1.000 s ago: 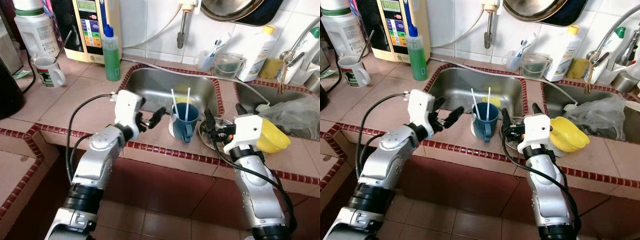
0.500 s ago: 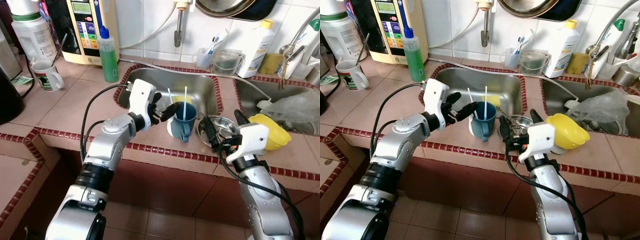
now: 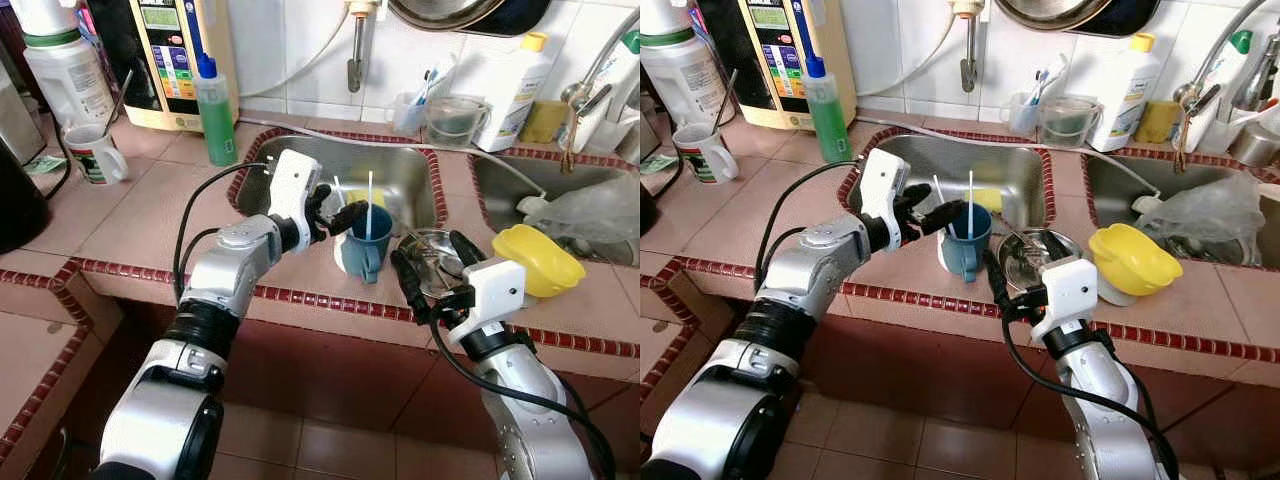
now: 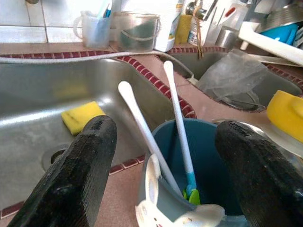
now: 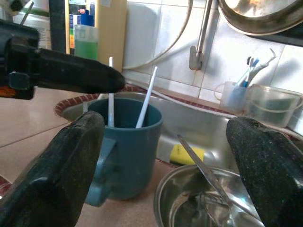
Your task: Kitchen organization
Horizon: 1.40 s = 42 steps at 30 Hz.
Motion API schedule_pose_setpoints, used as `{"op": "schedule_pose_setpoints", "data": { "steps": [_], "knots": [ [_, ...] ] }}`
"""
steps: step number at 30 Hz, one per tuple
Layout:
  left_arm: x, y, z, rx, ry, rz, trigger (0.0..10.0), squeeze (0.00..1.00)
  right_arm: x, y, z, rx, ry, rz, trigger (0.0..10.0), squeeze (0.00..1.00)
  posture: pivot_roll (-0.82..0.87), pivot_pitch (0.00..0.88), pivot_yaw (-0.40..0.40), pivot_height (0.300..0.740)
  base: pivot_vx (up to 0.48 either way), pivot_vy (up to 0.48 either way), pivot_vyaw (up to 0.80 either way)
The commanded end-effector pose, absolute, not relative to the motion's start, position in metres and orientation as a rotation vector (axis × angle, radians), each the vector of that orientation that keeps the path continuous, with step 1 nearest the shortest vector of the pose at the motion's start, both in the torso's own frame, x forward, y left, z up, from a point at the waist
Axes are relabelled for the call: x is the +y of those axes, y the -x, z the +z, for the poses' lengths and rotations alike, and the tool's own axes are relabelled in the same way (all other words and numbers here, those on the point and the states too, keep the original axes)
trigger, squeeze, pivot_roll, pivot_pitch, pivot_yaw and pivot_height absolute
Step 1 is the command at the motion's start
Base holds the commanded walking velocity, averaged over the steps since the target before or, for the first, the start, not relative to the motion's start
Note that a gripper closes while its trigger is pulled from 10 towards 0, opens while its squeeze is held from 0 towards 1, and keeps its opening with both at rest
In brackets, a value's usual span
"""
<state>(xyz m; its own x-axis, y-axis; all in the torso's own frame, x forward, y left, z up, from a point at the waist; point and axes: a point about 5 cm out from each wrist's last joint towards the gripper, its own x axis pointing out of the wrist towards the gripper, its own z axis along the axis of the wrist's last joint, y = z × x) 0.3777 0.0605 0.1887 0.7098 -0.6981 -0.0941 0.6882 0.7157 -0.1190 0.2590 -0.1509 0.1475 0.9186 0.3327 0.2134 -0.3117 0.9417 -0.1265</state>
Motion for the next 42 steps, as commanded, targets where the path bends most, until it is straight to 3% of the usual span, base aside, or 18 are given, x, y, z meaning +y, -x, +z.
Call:
{"op": "schedule_pose_setpoints", "data": {
  "steps": [1,23,37,42],
  "knots": [
    [0.056,-0.38,0.198,0.121,0.073,-0.78,10.0,0.0,-0.149,-0.257,0.151,-0.245,0.089,0.34,10.0,0.0,-0.04,0.0,0.043,0.74,0.0,0.0,0.0],
    [0.04,-0.385,0.203,0.159,0.081,-0.803,10.0,0.0,-0.143,-0.254,0.149,-0.244,0.079,0.34,10.0,0.0,-0.05,0.0,0.066,0.74,0.0,0.0,0.0],
    [0.042,-0.391,0.192,0.246,0.008,-0.715,10.0,0.0,-0.142,-0.253,0.148,-0.243,0.075,0.327,10.0,0.0,-0.05,0.0,0.079,0.74,0.0,0.0,0.0],
    [0.041,-0.393,0.199,0.24,0.088,-0.72,10.0,0.0,-0.142,-0.254,0.148,-0.243,0.079,0.327,10.0,0.0,-0.05,0.0,0.077,0.74,0.0,0.0,0.0]
  ]
}}
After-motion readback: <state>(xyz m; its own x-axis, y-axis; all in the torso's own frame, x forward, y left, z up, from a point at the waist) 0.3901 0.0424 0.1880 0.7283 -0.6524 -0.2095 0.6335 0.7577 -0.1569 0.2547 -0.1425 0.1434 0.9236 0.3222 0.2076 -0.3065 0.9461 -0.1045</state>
